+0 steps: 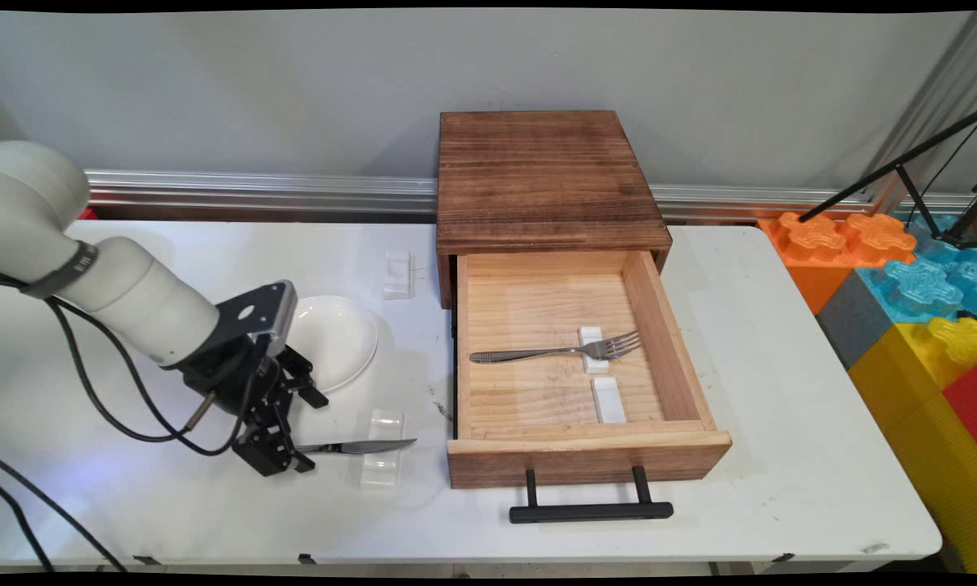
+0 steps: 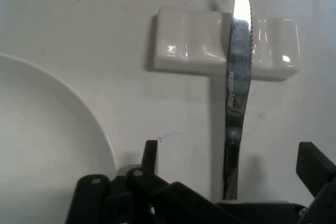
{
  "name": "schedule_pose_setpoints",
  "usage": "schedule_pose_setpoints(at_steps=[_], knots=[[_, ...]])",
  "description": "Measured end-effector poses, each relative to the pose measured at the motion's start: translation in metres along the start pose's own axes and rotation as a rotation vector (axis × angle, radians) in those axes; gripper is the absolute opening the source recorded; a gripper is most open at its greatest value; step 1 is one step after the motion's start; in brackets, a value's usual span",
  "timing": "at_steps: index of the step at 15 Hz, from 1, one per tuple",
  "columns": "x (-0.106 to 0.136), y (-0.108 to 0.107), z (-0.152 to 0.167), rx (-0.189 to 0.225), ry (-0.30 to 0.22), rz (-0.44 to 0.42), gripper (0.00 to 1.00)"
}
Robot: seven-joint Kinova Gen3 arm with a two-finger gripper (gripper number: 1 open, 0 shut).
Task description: Pick up the knife from the right of the white plate
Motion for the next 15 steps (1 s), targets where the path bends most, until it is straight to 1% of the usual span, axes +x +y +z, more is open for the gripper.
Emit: schedule_pose_setpoints(at_steps=[5,15], knots=[[0.008,0.003,0.011,0.015,-0.019,0.015,1.00],[0.014,0.007,0.020,0.033,-0.040,0.029,1.00]])
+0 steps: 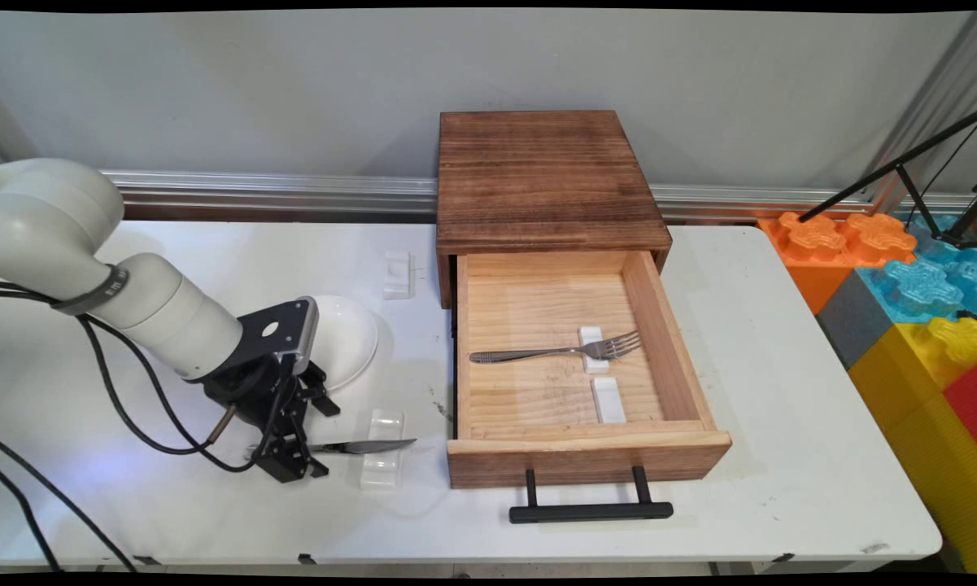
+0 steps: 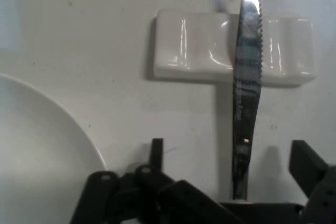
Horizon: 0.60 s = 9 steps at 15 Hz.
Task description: Pick up the knife from the right of the white plate, then place the picked object into the drawer
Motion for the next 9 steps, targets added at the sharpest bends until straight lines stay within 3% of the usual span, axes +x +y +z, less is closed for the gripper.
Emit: schedule_pose_setpoints(at_steps=[1,9], knots=[[0.0004,0.0003,0.0003,0.000,-0.001,0.001,0.00],[0.0008,0.0021,-0.0006,0.002,-0.011,0.010,0.00]])
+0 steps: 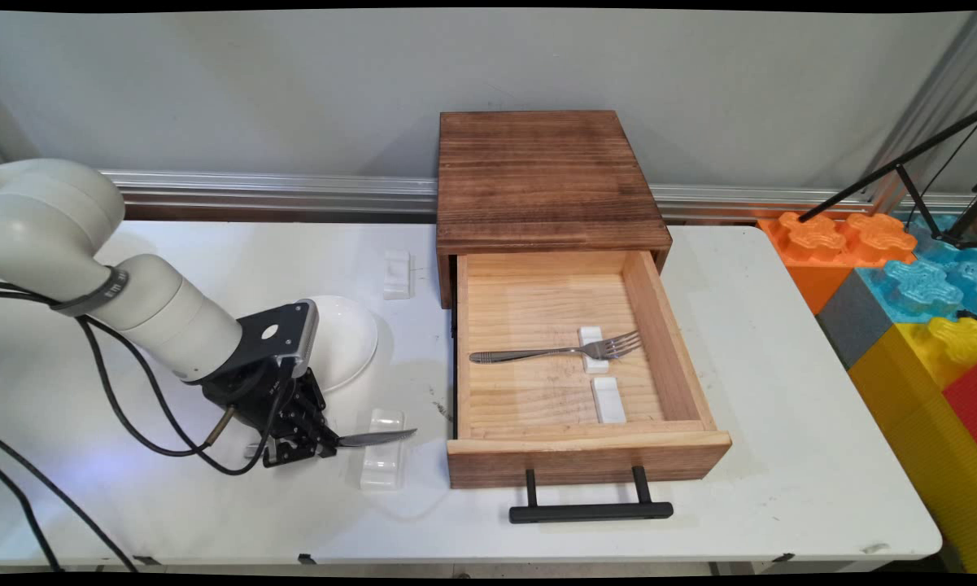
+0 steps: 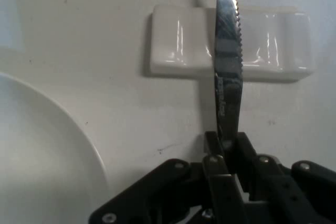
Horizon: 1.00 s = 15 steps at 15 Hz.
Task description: Place the picked object into the drawer
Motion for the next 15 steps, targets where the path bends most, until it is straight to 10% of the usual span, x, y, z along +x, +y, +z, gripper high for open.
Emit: schedule_pose_setpoints(at_steps=[15], knots=[[0.022,-0.008,-0.075,-0.002,-0.002,-0.006,0.00]])
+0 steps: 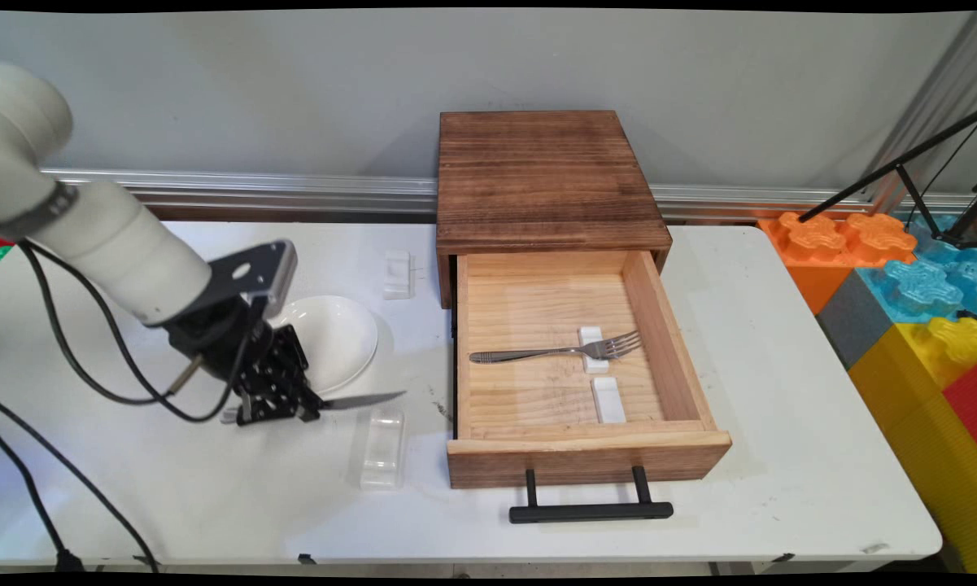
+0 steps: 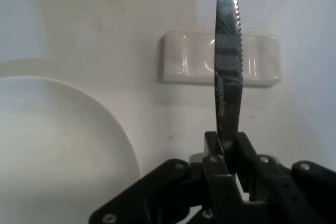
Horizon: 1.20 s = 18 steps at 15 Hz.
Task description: Place the picked object into the drawer
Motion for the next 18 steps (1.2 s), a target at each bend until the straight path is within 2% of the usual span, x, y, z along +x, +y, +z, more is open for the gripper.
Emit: schedule_pose_setpoints(at_steps=[5,11,18], knots=[[0.017,-0.007,-0.037,0.023,-0.008,-0.036,0.00],[0.058,-0.016,-0.059,0.040,0.016,-0.075,0.00],[0.122,-0.016,-0.061,0.006,0.047,-0.070,0.00]])
